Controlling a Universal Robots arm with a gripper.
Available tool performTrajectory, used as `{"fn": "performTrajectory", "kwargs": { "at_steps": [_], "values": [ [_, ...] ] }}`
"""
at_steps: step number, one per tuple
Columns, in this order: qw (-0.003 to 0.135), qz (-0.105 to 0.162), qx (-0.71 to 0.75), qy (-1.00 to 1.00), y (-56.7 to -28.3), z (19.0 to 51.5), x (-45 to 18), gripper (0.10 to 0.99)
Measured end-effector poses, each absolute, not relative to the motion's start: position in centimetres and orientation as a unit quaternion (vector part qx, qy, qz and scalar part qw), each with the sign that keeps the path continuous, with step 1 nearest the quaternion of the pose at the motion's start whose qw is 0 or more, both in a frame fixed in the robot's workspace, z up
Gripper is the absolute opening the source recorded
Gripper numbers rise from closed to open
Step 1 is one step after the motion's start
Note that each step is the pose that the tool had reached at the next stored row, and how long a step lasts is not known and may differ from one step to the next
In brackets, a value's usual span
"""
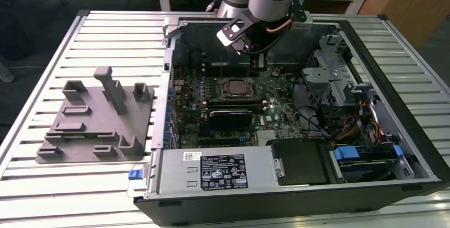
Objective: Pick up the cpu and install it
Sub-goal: 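Close the cpu cover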
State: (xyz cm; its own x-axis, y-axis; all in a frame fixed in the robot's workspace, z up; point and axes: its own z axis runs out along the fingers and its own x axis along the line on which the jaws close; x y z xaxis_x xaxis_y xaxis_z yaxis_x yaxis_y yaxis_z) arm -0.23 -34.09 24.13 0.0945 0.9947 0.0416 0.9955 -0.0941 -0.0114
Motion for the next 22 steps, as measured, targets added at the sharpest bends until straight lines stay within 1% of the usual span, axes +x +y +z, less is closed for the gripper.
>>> {"fn": "performTrajectory", "kwargs": {
  "at_steps": [22],
  "values": [
    [0.02, -0.01, -0.708, -0.706, -34.9, 23.3, -1.6, 0.106]
  ]
}}
